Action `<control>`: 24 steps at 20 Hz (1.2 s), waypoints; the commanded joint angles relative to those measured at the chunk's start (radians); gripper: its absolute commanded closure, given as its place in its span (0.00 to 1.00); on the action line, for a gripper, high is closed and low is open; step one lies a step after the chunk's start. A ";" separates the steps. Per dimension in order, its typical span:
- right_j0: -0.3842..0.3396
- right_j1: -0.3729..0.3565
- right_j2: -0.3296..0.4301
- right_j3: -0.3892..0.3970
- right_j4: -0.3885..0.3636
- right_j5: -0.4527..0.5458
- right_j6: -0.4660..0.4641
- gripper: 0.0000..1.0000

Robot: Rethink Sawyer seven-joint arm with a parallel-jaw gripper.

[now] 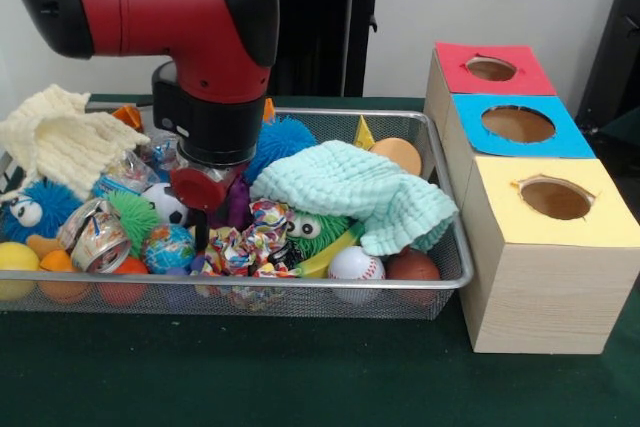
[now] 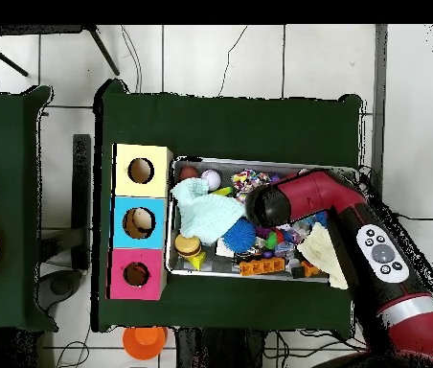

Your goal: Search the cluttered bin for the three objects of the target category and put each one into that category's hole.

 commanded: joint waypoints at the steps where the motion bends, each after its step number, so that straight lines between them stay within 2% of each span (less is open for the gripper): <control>1: 0.022 0.081 -0.078 -0.046 -0.074 0.091 -0.234 0.00; 9: 0.069 0.102 -0.140 -0.083 -0.124 0.103 -0.232 0.00; 20: 0.081 0.100 -0.153 -0.080 -0.076 0.109 -0.241 0.00; 21: 0.087 0.100 -0.156 -0.080 -0.076 0.112 -0.244 1.00; 24: 0.089 0.100 -0.157 -0.082 -0.075 0.119 -0.249 1.00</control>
